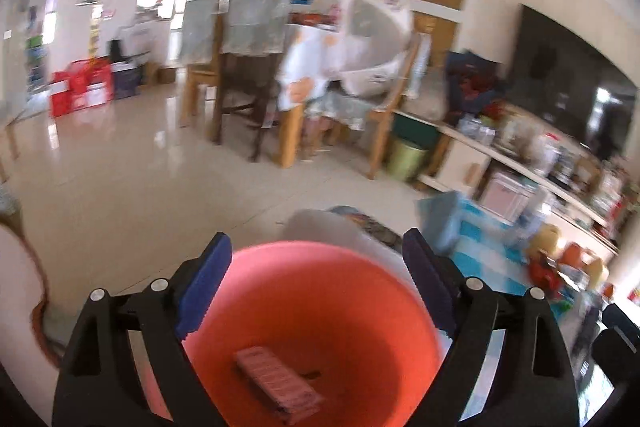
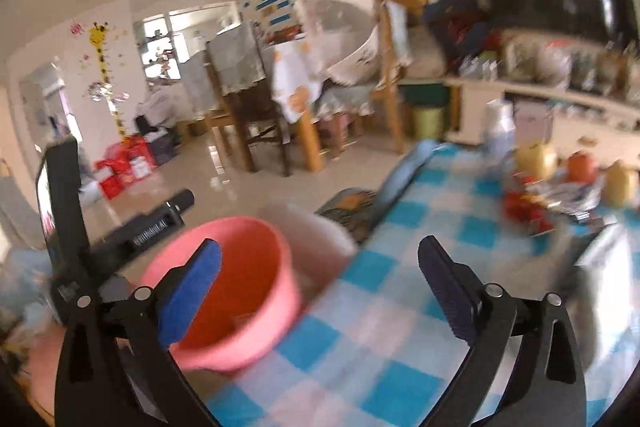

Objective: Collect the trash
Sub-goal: 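Carry the carton and snack bag to the pink bucket and open both tools, then move both empty tools back over the table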

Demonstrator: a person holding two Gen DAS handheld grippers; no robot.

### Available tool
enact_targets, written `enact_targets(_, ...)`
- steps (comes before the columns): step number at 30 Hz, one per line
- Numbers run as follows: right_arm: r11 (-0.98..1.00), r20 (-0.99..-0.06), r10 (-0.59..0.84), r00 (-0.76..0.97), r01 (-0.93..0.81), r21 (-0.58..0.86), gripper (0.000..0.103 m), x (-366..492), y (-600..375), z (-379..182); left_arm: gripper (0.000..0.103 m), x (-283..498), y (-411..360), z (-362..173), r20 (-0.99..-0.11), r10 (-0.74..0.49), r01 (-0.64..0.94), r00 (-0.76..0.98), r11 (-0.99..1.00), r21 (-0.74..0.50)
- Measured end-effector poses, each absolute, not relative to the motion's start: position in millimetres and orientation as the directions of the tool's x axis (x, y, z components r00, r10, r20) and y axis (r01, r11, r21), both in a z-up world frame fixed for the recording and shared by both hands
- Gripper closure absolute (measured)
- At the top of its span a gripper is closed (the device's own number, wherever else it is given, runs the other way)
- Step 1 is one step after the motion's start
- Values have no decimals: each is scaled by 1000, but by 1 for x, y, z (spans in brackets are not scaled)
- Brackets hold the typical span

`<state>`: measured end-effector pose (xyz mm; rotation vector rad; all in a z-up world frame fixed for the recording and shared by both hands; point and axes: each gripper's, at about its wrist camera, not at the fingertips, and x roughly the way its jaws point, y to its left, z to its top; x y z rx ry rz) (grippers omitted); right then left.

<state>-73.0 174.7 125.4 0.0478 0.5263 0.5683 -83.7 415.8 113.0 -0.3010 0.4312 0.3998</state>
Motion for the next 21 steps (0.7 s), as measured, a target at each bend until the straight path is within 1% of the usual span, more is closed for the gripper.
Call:
enact_targets(2, 866, -472, 486, 736, -480, 142, 5, -82, 160, 121, 15, -77, 399, 116, -460, 288, -396, 840, 905, -155)
enact_targets(5, 891, -491, 429, 758, -445, 90, 5, -93, 143, 114, 15, -71, 373, 120, -474, 297, -372, 829, 925, -71)
enact_targets(9, 910, -490, 386, 782, -411, 61, 5, -106, 121, 107, 15, -69, 350, 125, -462, 258, -321, 848, 945, -62)
enact_targets(12, 919, -479, 364, 799, -391, 47, 5, -115, 106, 103, 15, -69, 338, 123, -460, 282, -333, 842, 942, -31)
enact_targets(16, 927, -459, 350, 817, -374, 41, 5, -127, 90, 101, 15, -70, 323, 124, -430, 225, -269, 875, 962, -44)
enact_targets(21, 938, -457, 318, 831, -345, 25, 5, -134, 72, 96, 15, -71, 299, 121, -406, 181, -203, 896, 979, -13)
